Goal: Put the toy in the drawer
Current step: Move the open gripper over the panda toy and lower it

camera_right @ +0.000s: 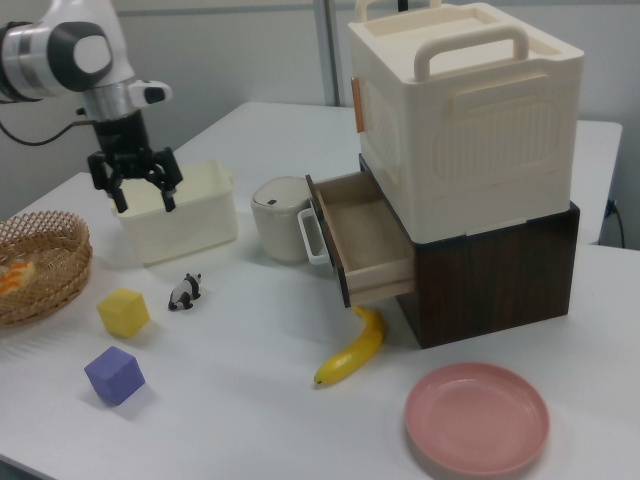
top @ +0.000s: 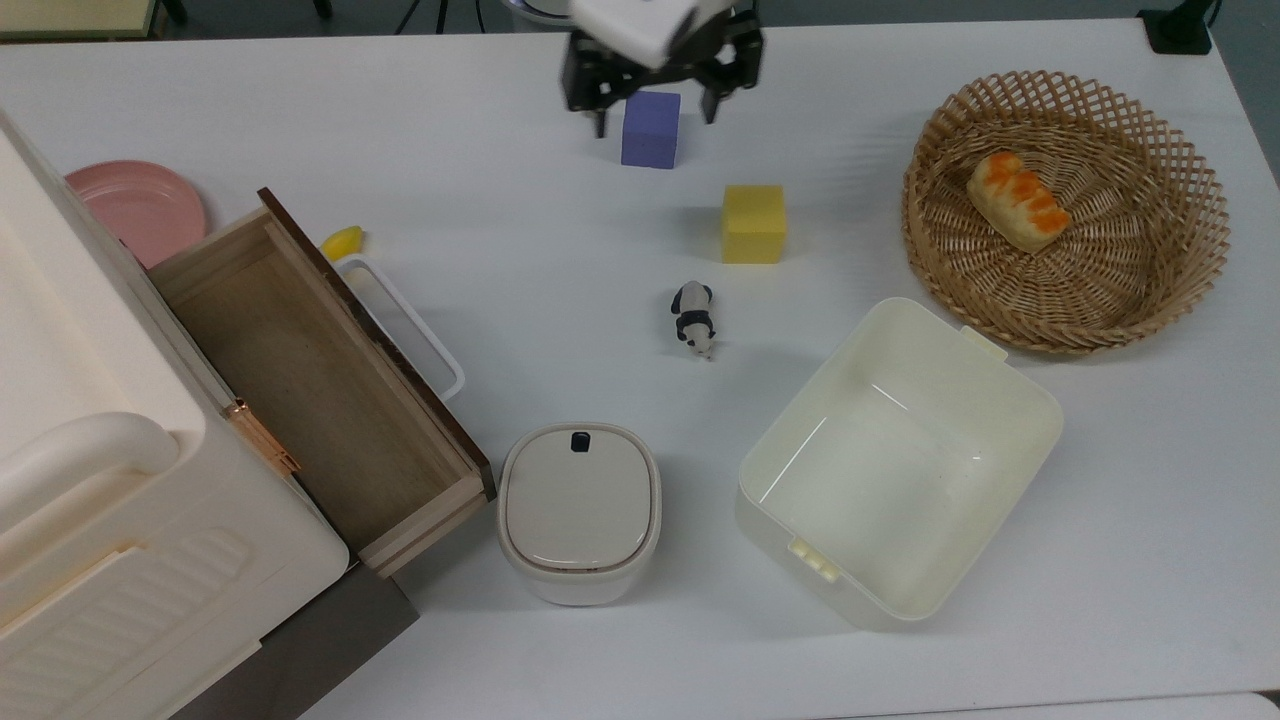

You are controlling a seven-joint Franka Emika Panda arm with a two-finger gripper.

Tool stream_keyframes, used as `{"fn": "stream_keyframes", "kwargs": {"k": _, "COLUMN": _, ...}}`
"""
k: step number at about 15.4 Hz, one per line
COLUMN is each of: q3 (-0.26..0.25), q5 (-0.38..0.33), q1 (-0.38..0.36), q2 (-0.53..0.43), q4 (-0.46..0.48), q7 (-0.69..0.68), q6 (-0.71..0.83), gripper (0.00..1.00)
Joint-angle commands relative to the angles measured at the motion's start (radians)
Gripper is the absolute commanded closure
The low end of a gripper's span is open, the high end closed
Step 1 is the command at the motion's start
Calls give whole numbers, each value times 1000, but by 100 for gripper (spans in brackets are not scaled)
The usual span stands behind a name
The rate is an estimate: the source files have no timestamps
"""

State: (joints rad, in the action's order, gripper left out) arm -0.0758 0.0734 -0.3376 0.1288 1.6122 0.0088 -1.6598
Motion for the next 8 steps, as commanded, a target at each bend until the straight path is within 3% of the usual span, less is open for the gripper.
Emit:
{"fn": "stream_keyframes", "kwargs": {"k": 1, "q3": -111, "q5": -13, "q1": -139, "q2": 18, "q4": -11, "q7": -4, "q6": -27, "gripper": 0}}
{"fn": "stream_keyframes", "kwargs": {"k": 6, "q3": -130, "q5": -53, "q1": -135, "q2": 29, "q4": -11, "q7": -6, "q6": -83, "gripper": 0}}
{"fn": "stream_keyframes", "kwargs": {"k": 8, "q3": -121, "q5": -69, "q1": -107, "q2": 92, "q4": -12, "q7": -7, "q6": -124, "gripper": 0}}
